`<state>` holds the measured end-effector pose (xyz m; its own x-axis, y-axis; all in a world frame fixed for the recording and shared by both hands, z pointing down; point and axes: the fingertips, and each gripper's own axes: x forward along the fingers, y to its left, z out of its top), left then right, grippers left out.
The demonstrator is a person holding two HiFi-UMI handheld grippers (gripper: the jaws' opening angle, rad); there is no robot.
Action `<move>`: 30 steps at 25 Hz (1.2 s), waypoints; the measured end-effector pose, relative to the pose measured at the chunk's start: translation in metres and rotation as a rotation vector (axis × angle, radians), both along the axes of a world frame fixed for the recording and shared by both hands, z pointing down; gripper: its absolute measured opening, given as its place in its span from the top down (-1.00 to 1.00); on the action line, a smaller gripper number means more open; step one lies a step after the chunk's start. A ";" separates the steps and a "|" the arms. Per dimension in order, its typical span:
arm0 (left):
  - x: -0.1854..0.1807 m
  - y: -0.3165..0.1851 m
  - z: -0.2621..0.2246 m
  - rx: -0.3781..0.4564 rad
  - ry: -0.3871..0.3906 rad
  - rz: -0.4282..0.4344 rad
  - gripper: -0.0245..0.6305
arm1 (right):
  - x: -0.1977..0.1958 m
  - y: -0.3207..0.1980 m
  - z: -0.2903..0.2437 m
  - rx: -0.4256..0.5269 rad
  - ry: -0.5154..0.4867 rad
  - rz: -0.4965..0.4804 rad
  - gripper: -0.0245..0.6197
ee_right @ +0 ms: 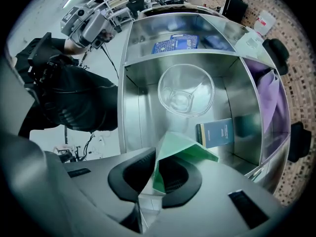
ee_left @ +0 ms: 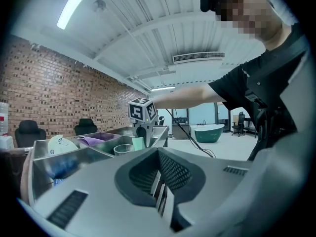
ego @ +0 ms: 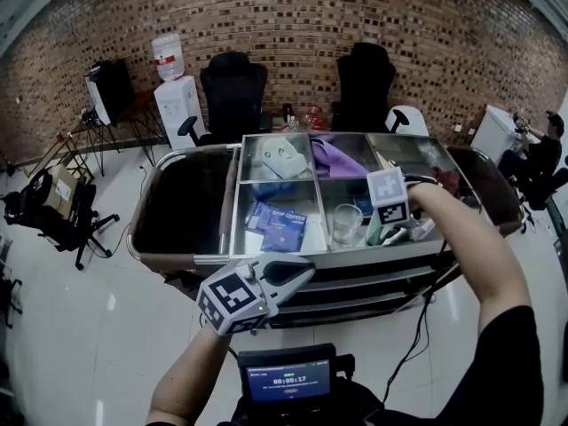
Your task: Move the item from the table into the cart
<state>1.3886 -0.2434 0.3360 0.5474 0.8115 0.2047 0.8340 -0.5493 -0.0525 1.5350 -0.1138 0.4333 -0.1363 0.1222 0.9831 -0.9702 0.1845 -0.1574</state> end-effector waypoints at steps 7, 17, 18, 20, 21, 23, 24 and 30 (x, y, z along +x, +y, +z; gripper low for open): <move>-0.002 0.009 -0.004 -0.001 -0.005 0.018 0.93 | 0.003 0.000 -0.011 0.051 0.030 0.004 0.74; -0.006 0.016 -0.003 0.002 -0.005 0.028 0.93 | -0.001 0.011 -0.025 0.140 0.067 0.052 0.50; -0.008 0.017 -0.004 0.003 -0.006 0.029 0.93 | -0.004 0.012 -0.029 0.161 0.064 0.062 0.50; -0.010 0.018 -0.006 0.002 -0.004 0.029 0.93 | -0.008 0.013 -0.036 0.196 0.075 0.069 0.50; -0.010 0.019 -0.007 0.002 0.000 0.028 0.93 | -0.008 0.014 -0.040 0.217 0.093 0.070 0.50; -0.014 0.023 -0.012 0.002 0.010 0.028 0.93 | -0.012 0.013 -0.056 0.297 0.137 0.079 0.50; -0.019 0.026 -0.017 0.000 0.014 0.029 0.93 | -0.017 0.013 -0.069 0.361 0.163 0.091 0.50; -0.042 0.045 -0.036 -0.036 0.014 0.034 0.93 | -0.060 0.014 -0.155 0.914 0.417 0.227 0.50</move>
